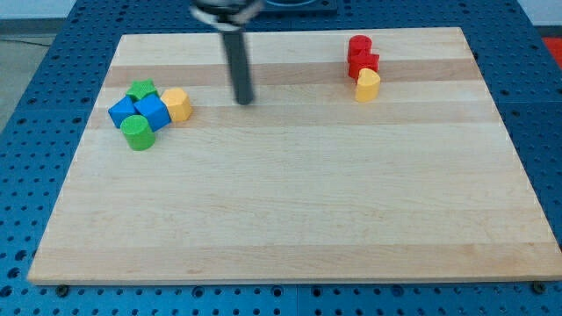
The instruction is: Place the yellow heart at the bottom left of the blue cube
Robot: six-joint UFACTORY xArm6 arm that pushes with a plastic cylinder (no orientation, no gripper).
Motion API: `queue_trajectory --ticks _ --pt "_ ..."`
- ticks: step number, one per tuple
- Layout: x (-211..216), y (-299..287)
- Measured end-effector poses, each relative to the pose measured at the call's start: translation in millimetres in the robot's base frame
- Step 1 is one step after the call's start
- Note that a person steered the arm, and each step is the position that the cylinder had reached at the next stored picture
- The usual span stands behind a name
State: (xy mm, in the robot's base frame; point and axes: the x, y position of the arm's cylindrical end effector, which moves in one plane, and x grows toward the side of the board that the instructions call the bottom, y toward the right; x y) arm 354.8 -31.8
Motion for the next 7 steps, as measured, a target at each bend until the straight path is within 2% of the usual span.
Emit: queue_trajectory --ticks 2,3,4,5,7 --pt "23 192" --pt "-7 212" --pt "-36 187" --pt "-33 152" --pt "14 102"
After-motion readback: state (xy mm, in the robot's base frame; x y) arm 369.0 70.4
